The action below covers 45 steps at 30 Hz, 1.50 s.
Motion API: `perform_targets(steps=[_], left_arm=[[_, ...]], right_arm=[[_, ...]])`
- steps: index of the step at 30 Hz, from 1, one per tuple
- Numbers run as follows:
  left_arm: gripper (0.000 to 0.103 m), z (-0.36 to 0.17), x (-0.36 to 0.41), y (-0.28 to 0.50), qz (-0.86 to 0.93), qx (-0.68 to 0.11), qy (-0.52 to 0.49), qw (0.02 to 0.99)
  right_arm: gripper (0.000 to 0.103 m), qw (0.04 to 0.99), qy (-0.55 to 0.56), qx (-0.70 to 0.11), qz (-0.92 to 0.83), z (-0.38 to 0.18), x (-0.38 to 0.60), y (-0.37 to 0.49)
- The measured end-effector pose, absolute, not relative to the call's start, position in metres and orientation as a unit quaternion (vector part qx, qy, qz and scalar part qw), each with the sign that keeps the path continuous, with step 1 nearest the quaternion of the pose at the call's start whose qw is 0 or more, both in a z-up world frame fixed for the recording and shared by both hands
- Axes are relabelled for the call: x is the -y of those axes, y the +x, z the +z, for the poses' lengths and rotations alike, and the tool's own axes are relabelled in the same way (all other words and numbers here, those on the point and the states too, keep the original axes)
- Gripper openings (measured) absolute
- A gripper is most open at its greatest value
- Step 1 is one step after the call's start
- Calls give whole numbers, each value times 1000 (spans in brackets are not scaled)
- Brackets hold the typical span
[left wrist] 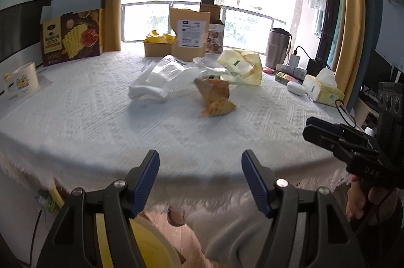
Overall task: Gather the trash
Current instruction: 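Move the left tool to the brown snack wrapper on the table, then grasp the brown wrapper with the left tool while the right tool grasps the yellow-printed bag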
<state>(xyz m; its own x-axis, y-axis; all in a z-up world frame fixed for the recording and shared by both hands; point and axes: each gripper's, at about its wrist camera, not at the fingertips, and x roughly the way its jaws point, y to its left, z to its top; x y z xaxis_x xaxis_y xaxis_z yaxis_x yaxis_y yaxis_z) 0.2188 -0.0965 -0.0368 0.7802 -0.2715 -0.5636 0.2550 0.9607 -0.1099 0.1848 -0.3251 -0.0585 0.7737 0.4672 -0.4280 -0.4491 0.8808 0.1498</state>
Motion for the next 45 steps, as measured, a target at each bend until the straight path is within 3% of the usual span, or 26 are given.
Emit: perform_targets(steps=[20,45], left_arm=[[68,-35,141,309,-151,-304,-20,940],[68,-55,169,384,-138,-353,-3,925]], right_arm=[[46,943,-17,-240,227,-44,352,234],[60,940,-1,-300,160,-30,379,319]])
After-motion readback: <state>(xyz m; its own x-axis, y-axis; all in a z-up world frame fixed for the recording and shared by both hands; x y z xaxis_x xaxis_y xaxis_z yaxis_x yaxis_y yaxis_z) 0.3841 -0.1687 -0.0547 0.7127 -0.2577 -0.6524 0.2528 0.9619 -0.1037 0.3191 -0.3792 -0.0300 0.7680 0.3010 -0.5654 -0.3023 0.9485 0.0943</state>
